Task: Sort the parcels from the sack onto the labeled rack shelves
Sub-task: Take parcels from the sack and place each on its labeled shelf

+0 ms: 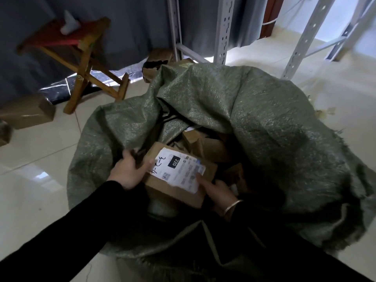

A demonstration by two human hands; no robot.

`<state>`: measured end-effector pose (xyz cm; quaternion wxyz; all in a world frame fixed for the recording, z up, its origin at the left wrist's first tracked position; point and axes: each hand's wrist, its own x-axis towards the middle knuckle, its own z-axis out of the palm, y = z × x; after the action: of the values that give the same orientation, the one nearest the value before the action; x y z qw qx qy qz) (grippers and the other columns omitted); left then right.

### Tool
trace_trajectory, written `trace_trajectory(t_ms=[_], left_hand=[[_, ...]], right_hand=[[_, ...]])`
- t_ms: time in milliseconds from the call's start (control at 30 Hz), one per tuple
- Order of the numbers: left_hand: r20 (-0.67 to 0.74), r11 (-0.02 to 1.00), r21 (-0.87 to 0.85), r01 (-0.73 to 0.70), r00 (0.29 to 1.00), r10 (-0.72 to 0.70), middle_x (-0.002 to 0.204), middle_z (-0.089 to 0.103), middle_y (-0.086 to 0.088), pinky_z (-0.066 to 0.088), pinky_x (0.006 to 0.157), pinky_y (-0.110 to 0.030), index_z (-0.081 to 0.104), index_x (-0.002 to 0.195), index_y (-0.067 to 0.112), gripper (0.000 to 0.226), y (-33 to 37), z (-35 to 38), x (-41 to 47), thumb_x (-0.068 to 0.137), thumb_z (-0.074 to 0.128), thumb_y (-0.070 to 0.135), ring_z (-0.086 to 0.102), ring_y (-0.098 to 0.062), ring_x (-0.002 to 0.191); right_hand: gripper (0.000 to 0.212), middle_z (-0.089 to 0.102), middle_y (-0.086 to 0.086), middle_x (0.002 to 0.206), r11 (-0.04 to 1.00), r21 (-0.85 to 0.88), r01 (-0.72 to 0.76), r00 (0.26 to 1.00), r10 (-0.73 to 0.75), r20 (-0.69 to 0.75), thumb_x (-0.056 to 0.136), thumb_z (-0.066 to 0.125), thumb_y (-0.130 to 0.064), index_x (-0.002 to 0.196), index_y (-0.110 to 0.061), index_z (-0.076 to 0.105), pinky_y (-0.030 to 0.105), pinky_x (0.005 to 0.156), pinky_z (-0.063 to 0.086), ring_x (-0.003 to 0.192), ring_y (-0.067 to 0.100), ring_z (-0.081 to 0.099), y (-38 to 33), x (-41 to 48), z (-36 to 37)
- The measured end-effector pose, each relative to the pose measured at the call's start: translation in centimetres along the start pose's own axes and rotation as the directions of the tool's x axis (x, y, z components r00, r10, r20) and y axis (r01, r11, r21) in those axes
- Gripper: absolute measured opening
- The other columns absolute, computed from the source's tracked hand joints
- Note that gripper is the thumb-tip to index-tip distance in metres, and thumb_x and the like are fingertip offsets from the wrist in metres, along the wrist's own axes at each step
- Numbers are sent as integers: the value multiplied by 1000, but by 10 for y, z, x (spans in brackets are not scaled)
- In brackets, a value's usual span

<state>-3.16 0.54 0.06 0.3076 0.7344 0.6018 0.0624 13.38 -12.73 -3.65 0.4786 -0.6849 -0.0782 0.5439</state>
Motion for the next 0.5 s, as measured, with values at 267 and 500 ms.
trace_trajectory(t_ms=[267,500], left_hand=[[576,869,-178,461,765,-288,85,73,-15,51,61,-25,68,91,1,112,-26,0,-41,38,41,96,71,-26,80],[676,549,-484,682,689,-261,100,65,-14,48,76,-50,63,98,15,78,-15,32,-34,74,30,81,56,-31,96]], right_hand=[[46,56,19,127,886,-249,392,911,-412,-32,84,64,-5,127,4,50,22,93,44,120,24,52,-28,10,-36],[82,57,16,130,985,-153,-84,992,68,-105,72,53,-69,127,-8,55,39,102,42,114,32,55,13,-2,-34]])
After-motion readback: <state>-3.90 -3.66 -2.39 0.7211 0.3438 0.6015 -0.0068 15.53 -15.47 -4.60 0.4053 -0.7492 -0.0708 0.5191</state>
